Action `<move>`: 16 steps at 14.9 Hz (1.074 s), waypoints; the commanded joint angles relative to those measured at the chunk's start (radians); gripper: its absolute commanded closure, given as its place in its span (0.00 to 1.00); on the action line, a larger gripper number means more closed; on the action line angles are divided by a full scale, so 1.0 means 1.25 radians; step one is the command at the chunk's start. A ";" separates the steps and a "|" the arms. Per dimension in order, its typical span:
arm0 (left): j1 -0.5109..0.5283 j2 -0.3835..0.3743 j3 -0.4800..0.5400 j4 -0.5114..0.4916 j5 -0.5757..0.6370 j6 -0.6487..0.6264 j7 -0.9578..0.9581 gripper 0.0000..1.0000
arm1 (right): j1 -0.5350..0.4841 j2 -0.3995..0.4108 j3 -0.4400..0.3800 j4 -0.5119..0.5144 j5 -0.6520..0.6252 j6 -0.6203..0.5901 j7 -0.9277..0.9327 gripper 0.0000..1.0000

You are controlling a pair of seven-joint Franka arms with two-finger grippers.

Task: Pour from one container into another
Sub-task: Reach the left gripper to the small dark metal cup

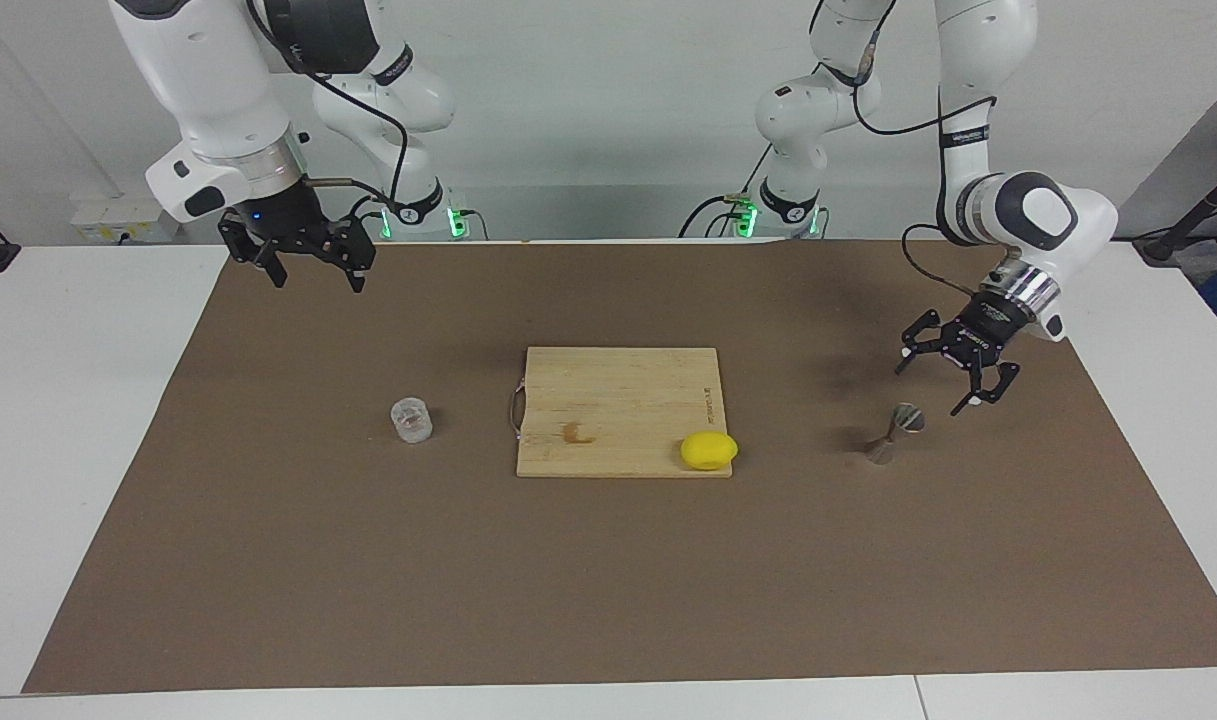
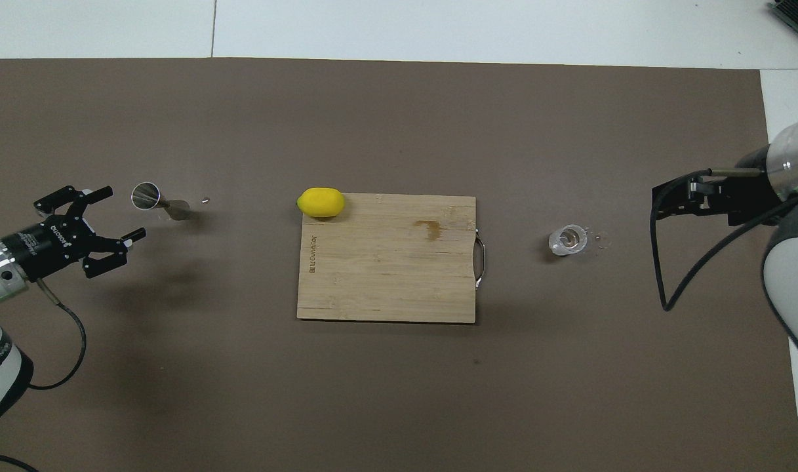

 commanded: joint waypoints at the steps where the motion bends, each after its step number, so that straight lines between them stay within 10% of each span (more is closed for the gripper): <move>1: -0.022 -0.016 -0.003 -0.029 -0.057 0.046 -0.010 0.00 | -0.013 0.002 0.008 0.012 -0.002 -0.015 -0.015 0.00; 16: -0.076 0.038 -0.005 -0.018 -0.213 0.126 0.050 0.14 | -0.013 0.002 0.008 0.012 -0.002 -0.015 -0.015 0.00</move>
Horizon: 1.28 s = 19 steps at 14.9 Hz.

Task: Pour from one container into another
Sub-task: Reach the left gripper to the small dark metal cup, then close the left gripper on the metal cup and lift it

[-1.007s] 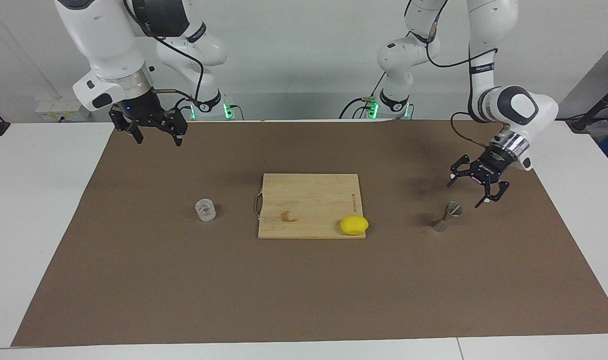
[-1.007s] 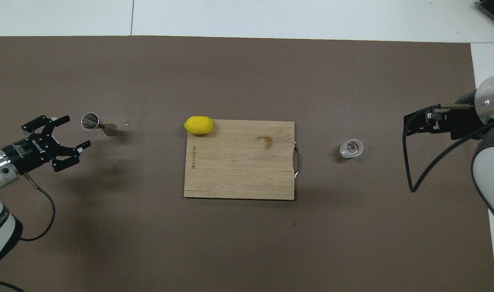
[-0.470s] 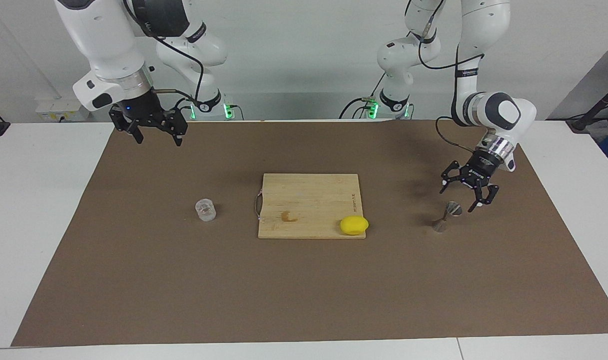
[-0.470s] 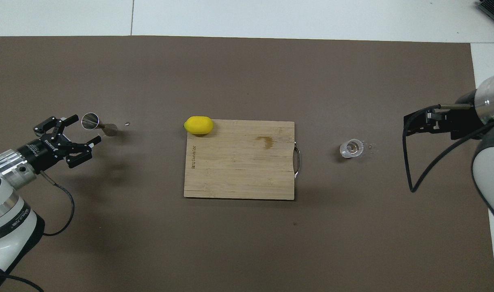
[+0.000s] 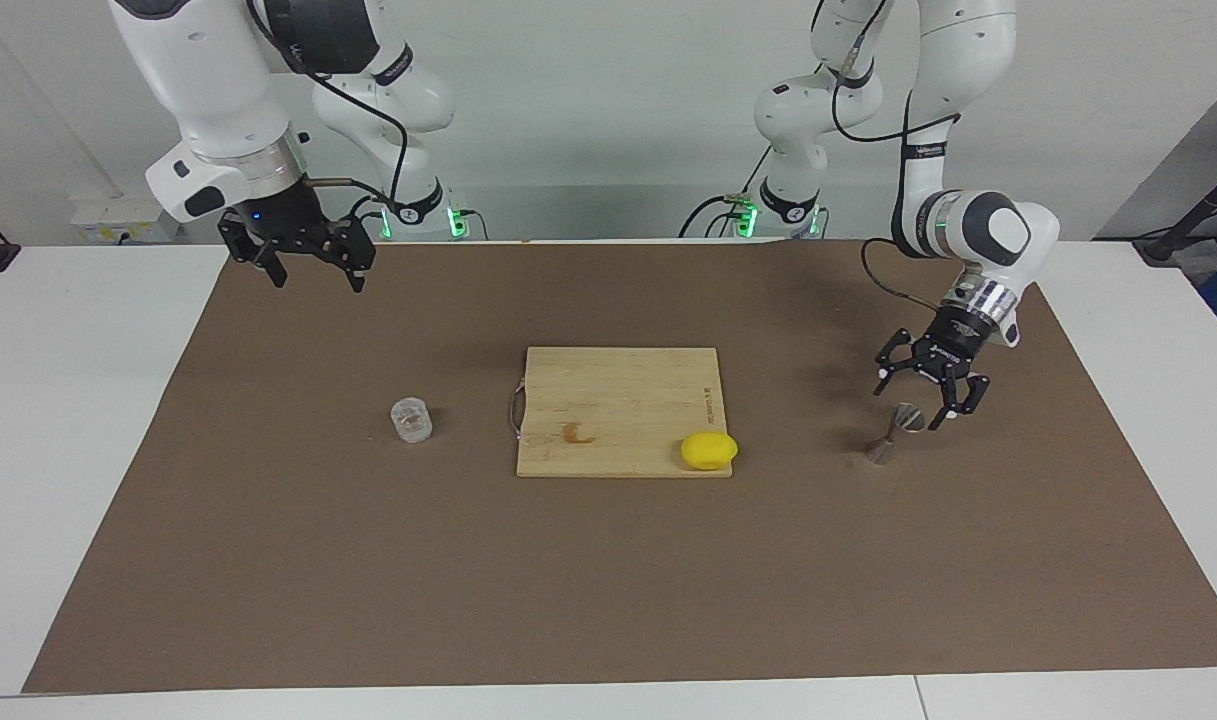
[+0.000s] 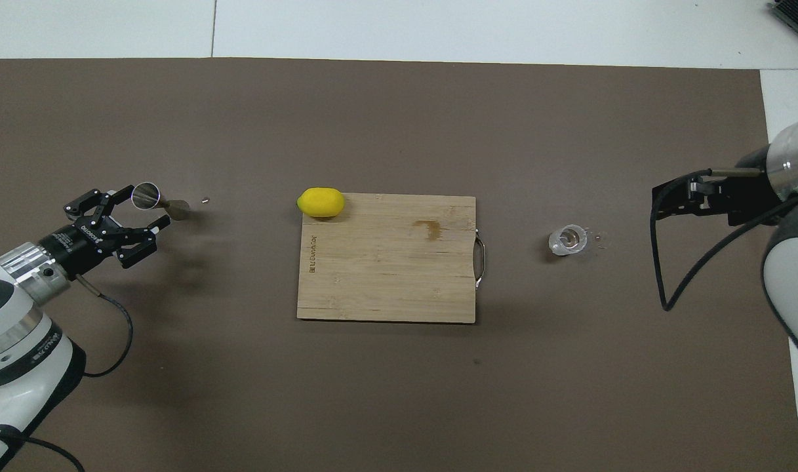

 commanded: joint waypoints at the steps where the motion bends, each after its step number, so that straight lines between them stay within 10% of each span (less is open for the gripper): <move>1: -0.012 0.004 0.005 0.005 -0.026 0.018 0.020 0.15 | -0.014 0.002 0.008 0.012 -0.002 -0.015 -0.015 0.00; 14: -0.031 0.017 0.004 0.017 -0.081 0.033 0.054 0.30 | -0.014 0.002 0.008 0.012 -0.002 -0.015 -0.015 0.00; 19: -0.022 0.014 0.004 0.015 -0.089 0.035 0.047 1.00 | -0.013 0.002 0.008 0.012 -0.002 -0.015 -0.015 0.00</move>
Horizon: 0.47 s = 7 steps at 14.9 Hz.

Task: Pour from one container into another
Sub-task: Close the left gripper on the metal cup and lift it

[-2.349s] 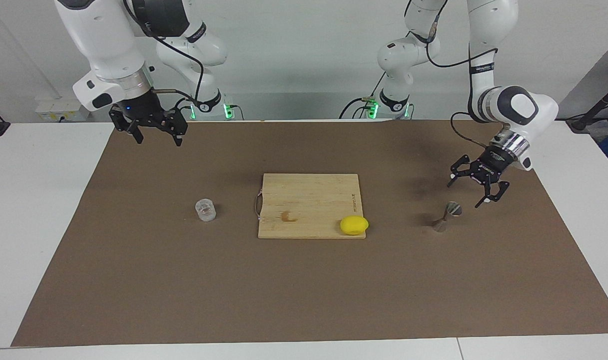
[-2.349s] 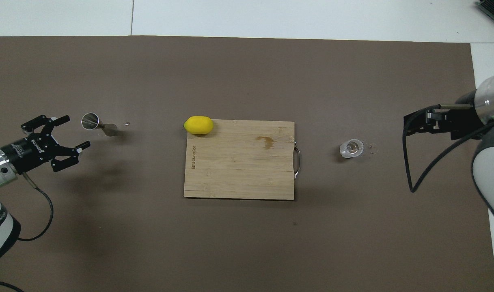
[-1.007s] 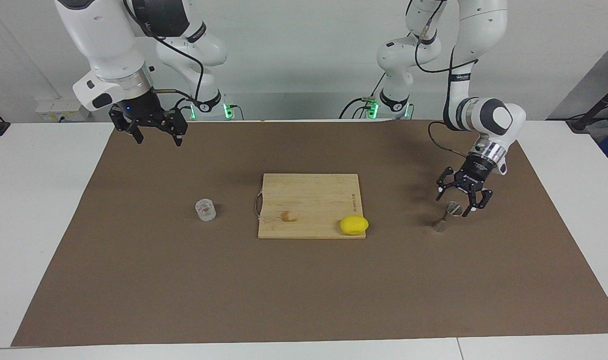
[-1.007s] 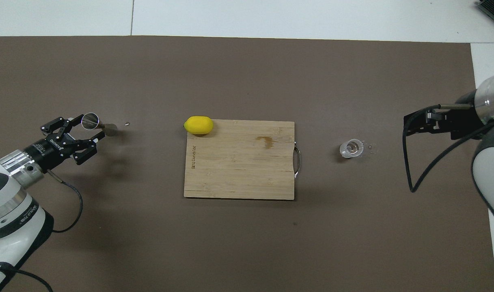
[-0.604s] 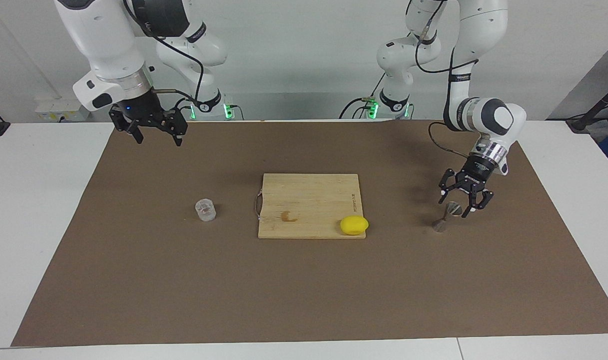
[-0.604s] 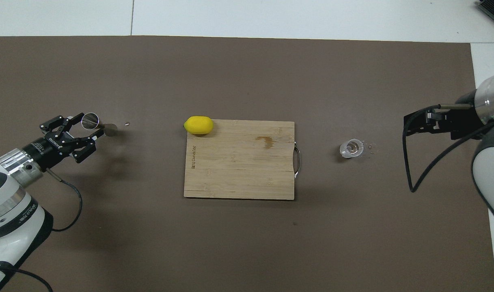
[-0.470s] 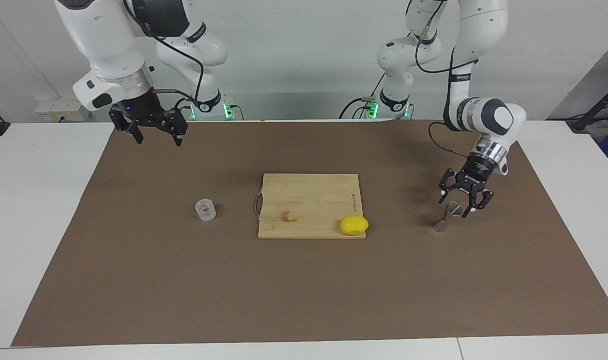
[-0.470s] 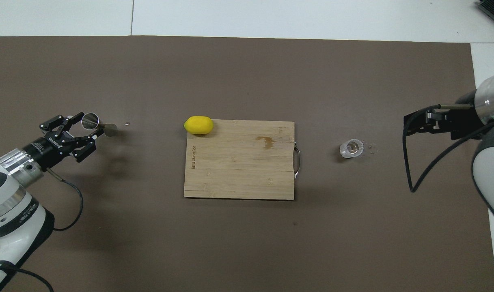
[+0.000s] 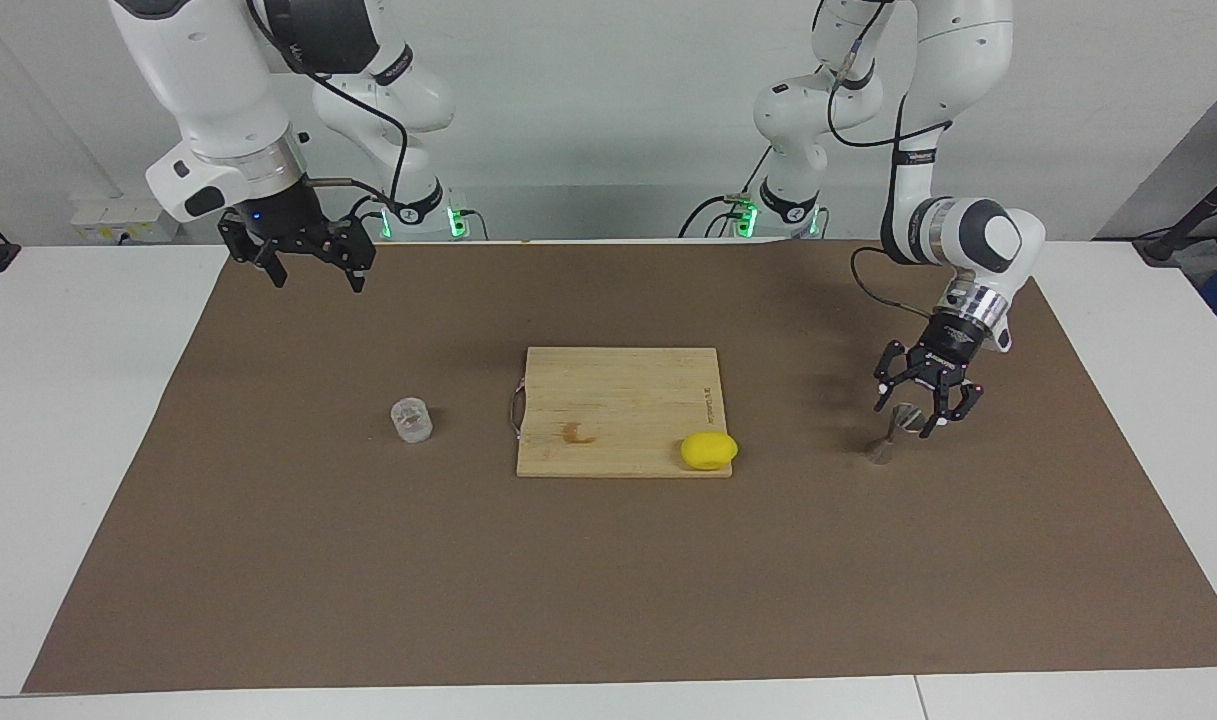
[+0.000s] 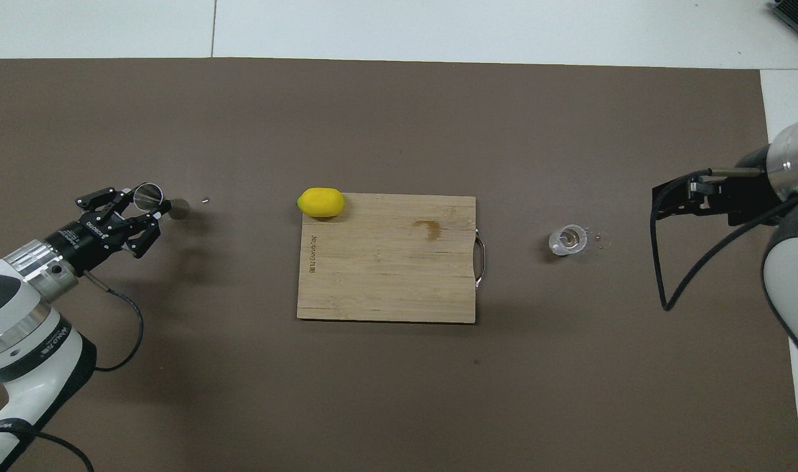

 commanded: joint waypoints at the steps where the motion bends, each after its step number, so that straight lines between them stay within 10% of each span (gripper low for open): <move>1: -0.002 0.006 0.003 0.006 -0.036 0.016 0.006 1.00 | -0.014 0.002 0.008 0.012 -0.002 -0.015 -0.015 0.00; 7: -0.012 -0.002 -0.001 0.024 -0.034 -0.111 -0.018 1.00 | -0.014 0.002 0.008 0.012 -0.002 -0.015 -0.015 0.00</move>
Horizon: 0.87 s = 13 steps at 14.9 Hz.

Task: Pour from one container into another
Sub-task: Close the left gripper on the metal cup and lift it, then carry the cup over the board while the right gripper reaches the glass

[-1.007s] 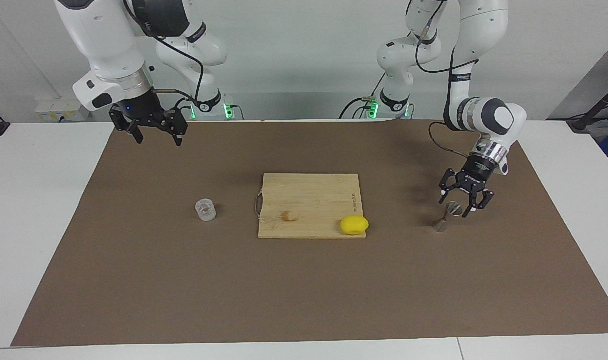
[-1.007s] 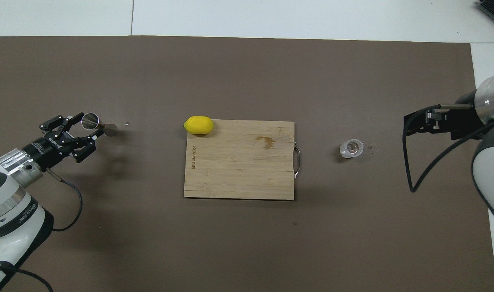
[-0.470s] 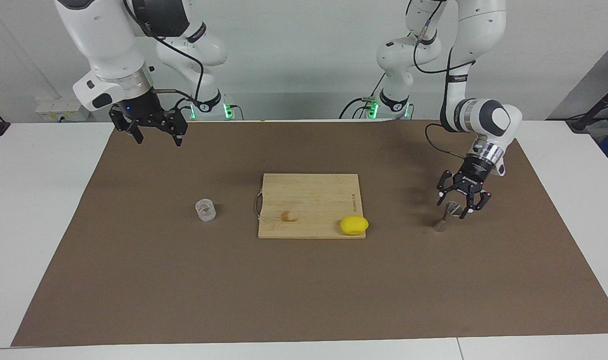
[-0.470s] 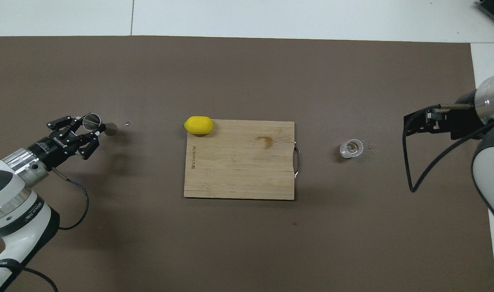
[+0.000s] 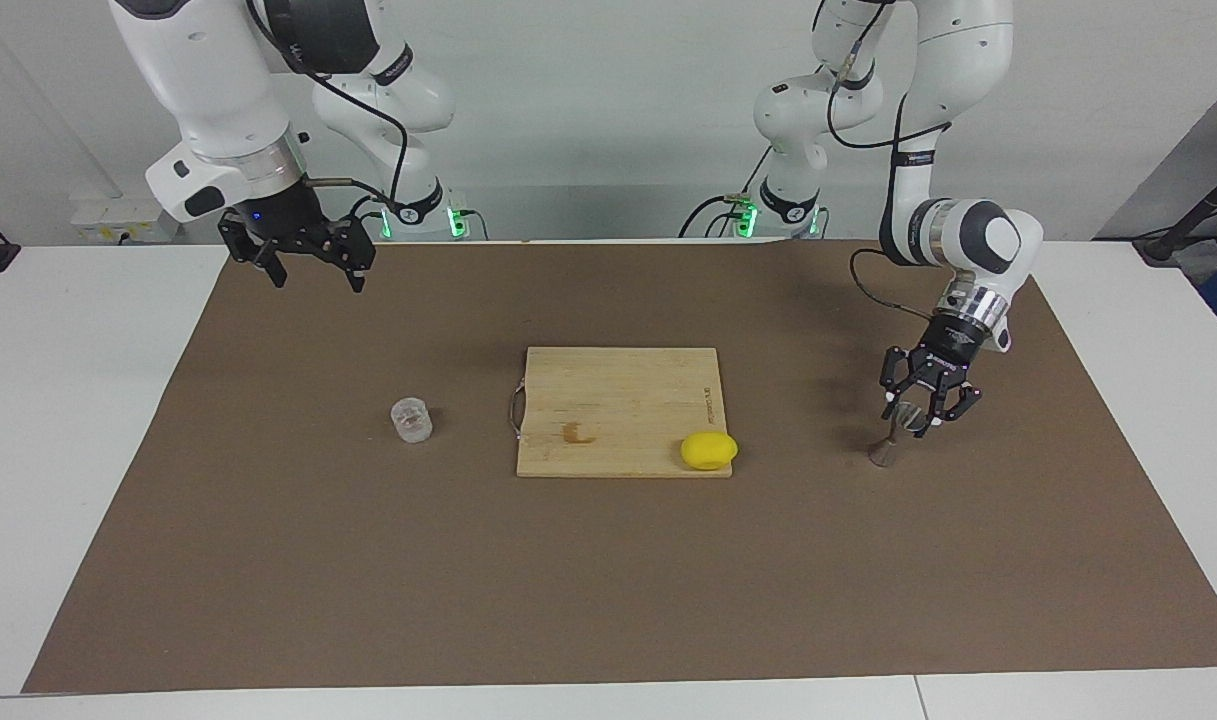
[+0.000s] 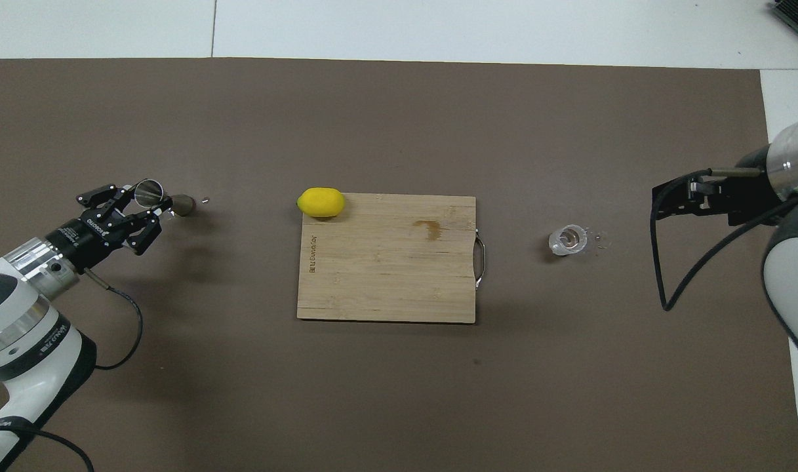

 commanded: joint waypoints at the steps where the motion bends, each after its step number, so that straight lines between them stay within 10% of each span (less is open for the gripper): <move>1: -0.018 -0.004 -0.008 0.025 -0.016 -0.076 -0.034 1.00 | -0.014 0.002 0.008 0.012 -0.002 -0.015 -0.015 0.00; 13: -0.494 0.031 -0.102 0.210 -0.126 0.349 -0.205 1.00 | -0.004 0.003 0.005 0.000 0.026 -0.008 0.236 0.00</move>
